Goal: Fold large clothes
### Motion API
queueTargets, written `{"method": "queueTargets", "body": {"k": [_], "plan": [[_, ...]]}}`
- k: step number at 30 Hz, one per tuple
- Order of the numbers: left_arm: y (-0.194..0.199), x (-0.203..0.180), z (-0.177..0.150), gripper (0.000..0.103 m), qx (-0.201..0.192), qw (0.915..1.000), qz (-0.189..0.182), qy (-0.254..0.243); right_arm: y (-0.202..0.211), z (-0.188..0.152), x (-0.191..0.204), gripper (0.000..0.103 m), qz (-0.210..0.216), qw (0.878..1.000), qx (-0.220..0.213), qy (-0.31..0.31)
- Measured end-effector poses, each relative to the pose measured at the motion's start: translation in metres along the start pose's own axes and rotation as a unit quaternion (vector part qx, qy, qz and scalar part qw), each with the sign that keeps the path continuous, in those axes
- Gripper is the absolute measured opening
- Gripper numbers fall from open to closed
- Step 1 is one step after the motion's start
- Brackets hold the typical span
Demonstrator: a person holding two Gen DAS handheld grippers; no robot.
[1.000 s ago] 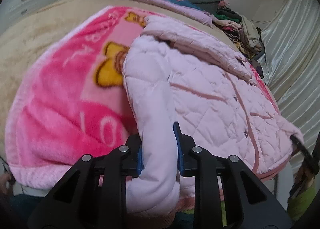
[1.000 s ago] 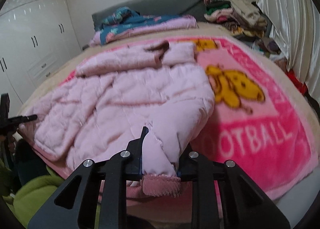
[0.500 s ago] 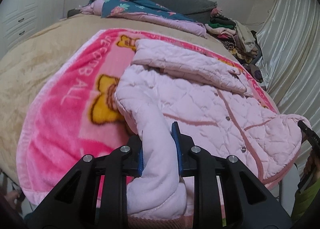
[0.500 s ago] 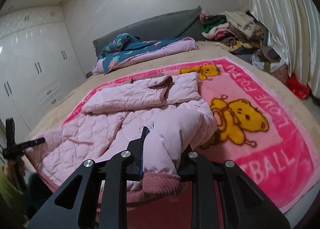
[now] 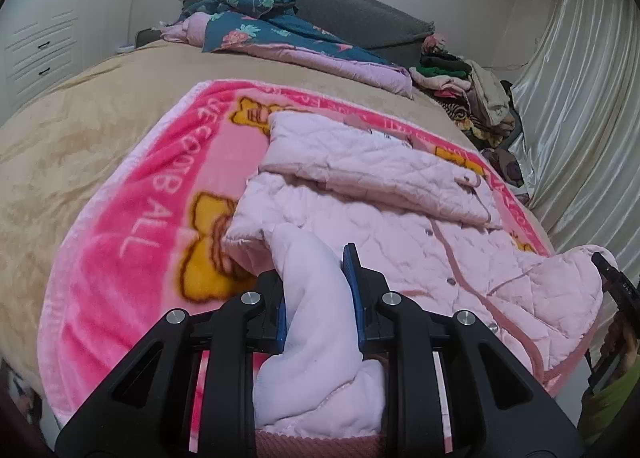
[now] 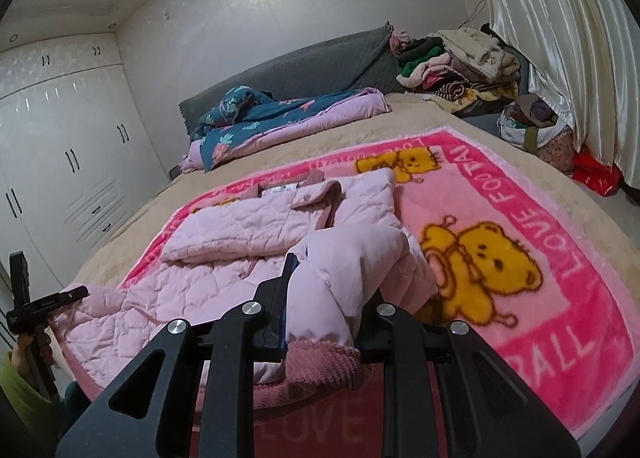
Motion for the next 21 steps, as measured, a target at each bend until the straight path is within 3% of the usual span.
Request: {"method": "queueTargets", "body": {"k": [21], "plan": [[-0.027,-0.010,0.090,0.016,-0.043,0.9990,0.007,-0.010,-0.049,0.071,0.000,0.020,-0.022,0.999,-0.038,-0.017]]}}
Point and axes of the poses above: each gripper's, at about its wrist camera, not at the fingertips, and y roughly against the way its jaws point, x to its left, z to its top, the point moved 3 cm from there along -y, roughly the way its jaws point, and after that the axes turned 6 degrees about -z, right-handed, at the moved point
